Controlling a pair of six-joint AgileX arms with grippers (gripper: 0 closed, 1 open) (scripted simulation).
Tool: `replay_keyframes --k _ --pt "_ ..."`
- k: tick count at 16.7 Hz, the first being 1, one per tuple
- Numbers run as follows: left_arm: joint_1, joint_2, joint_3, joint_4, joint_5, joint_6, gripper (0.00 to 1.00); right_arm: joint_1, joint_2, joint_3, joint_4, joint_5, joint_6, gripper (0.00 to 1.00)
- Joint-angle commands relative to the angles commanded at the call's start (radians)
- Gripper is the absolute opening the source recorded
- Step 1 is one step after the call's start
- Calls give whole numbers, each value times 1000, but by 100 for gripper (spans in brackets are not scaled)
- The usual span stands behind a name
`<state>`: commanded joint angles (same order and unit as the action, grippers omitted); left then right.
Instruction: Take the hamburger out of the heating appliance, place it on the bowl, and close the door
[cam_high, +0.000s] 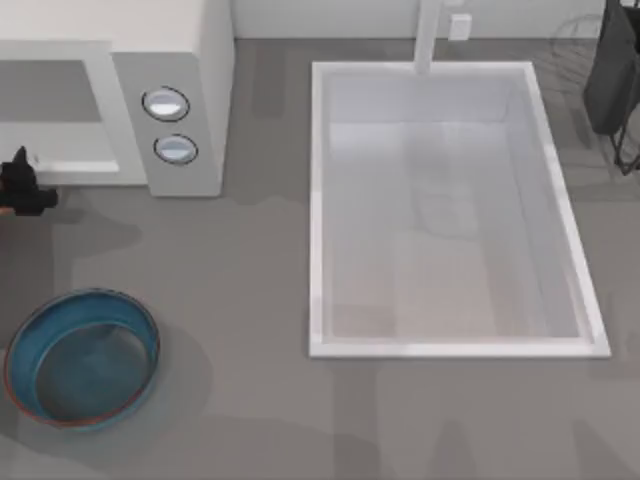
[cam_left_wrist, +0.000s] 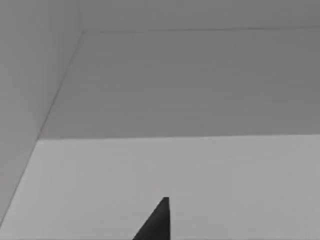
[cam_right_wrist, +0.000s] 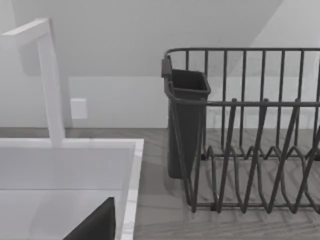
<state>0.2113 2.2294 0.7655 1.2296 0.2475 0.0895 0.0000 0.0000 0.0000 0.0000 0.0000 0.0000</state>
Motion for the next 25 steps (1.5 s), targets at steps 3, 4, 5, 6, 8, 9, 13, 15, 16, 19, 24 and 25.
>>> replay_keyframes --k 3,4,5,6,8,9,13,15,16,19,24,25 --pt "0 -111 3 -115 -2 0 0 0 0 0 0 0 0 100" --pt "0 -156 5 -164 -3 1 0 0 0 0 0 0 0 100" --pt "0 -201 7 -214 -3 1 0 0 0 0 0 0 0 100" --pt "0 -245 9 -261 -3 1 0 0 0 0 0 0 0 100" --pt "1 -317 14 -336 -4 2 0 0 0 0 0 0 0 100" --pt "1 -339 15 -359 -4 2 0 0 0 0 0 0 0 100" --pt "1 -353 16 -372 -4 2 0 0 0 0 0 0 0 100" --pt "0 -350 14 -370 -5 3 0 0 0 0 0 0 0 100" --pt "-3 -350 19 -379 -8 -6 0 0 0 0 0 0 0 100" --pt "-36 -348 67 -465 -43 -94 0 0 0 0 0 0 0 100" --pt "-158 -332 228 -799 -171 -453 0 0 0 0 0 0 0 100" --pt "-190 -326 267 -888 -205 -552 0 0 0 0 0 0 0 100"
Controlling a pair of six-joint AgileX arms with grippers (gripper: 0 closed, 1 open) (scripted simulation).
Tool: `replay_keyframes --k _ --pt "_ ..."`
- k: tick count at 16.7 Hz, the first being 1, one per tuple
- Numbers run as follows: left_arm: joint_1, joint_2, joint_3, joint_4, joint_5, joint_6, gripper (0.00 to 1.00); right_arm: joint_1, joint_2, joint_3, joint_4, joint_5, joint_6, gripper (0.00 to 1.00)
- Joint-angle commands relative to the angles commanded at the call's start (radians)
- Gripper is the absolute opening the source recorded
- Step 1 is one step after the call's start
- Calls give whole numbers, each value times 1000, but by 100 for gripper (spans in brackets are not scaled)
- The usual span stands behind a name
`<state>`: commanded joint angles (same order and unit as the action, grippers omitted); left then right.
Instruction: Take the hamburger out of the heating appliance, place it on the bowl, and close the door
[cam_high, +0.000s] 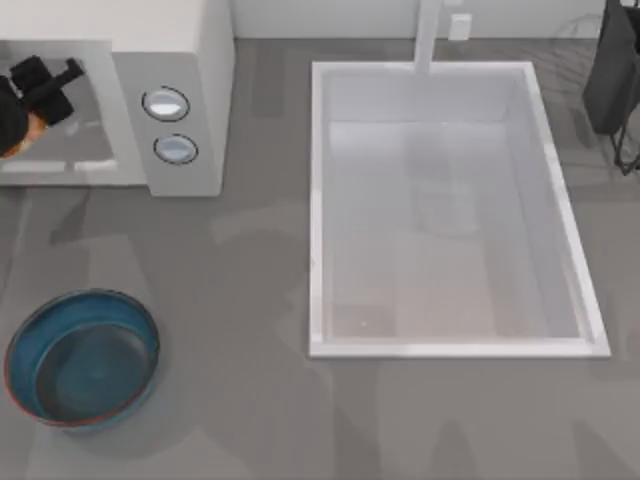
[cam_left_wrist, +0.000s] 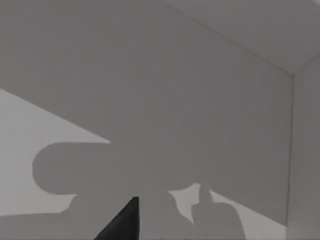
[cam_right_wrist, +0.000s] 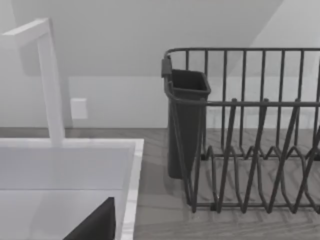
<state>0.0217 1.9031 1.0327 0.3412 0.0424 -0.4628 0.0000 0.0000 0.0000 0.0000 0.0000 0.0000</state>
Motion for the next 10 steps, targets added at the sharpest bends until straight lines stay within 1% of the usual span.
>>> replay_keyframes --k 4,10 --pt "-141 36 158 -401 -153 -452 0 0 0 0 0 0 0 100" --pt "-369 139 354 -1060 -410 -1207 0 0 0 0 0 0 0 100"
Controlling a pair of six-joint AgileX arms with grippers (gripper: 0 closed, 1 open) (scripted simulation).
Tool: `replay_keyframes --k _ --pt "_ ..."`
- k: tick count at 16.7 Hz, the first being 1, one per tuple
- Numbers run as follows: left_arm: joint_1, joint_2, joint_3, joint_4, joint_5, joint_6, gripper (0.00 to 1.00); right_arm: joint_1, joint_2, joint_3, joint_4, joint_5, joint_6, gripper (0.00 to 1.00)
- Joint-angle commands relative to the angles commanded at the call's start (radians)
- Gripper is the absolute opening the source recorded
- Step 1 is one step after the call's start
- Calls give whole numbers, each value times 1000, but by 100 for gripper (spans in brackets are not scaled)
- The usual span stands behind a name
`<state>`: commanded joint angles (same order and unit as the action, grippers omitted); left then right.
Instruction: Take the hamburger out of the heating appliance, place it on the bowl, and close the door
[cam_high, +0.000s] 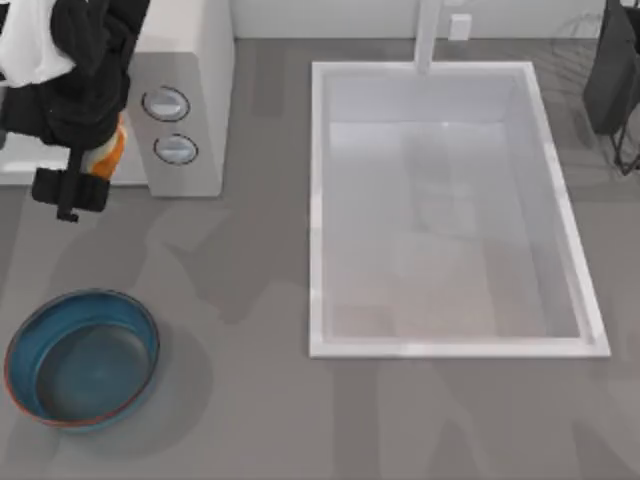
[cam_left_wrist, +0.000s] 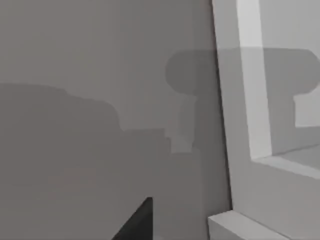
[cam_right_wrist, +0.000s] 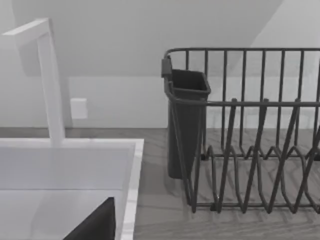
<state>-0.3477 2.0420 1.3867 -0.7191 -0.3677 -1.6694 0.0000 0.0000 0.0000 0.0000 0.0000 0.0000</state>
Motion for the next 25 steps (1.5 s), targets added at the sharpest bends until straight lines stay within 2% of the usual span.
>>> replay_keyframes --k 6,11,15,25 --pt "-202 173 83 -590 -237 -678 0 0 0 0 0 0 0 100" --pt "-316 314 84 -928 -376 -1049 0 0 0 0 0 0 0 100" --pt "-354 369 75 -1039 -423 -1162 0 0 0 0 0 0 0 100" --pt "-330 366 71 -998 -438 -1150 0 0 0 0 0 0 0 100"
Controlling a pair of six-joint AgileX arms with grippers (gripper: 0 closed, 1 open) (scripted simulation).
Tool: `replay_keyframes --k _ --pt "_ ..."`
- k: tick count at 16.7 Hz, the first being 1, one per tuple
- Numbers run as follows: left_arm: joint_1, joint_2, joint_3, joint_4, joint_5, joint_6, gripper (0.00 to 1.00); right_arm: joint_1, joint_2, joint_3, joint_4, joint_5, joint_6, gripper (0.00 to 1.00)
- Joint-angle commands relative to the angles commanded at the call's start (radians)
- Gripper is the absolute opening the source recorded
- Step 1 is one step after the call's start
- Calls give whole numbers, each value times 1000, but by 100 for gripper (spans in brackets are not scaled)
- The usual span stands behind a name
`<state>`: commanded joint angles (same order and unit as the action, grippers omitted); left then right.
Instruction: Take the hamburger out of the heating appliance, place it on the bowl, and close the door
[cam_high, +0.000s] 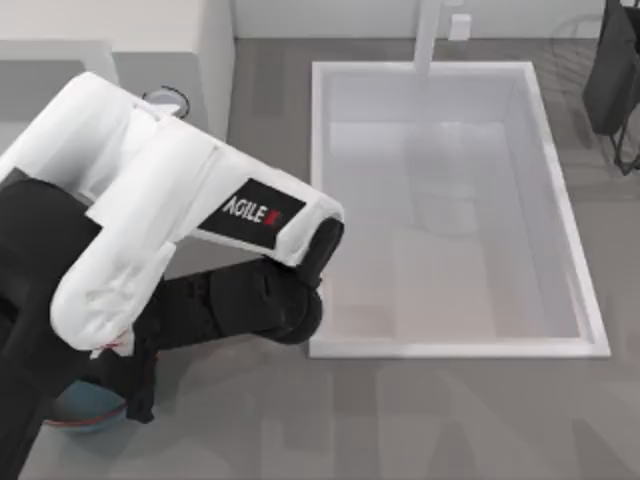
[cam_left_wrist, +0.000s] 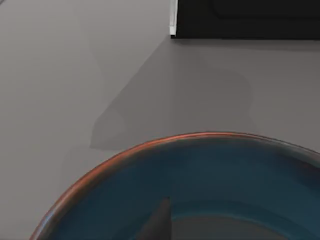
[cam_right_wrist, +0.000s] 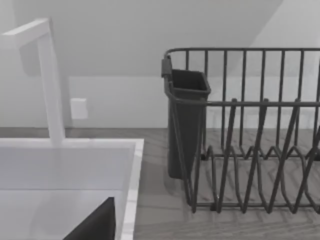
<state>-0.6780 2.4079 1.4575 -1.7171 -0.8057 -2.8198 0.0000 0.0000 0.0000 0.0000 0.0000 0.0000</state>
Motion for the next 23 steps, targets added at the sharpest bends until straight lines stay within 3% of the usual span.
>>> replay_keyframes --k 16,23 --pt "63 -7 -139 131 -64 44 0 0 0 0 0 0 0 100" --pt "63 -7 -139 131 -64 44 53 0 0 0 0 0 0 100"
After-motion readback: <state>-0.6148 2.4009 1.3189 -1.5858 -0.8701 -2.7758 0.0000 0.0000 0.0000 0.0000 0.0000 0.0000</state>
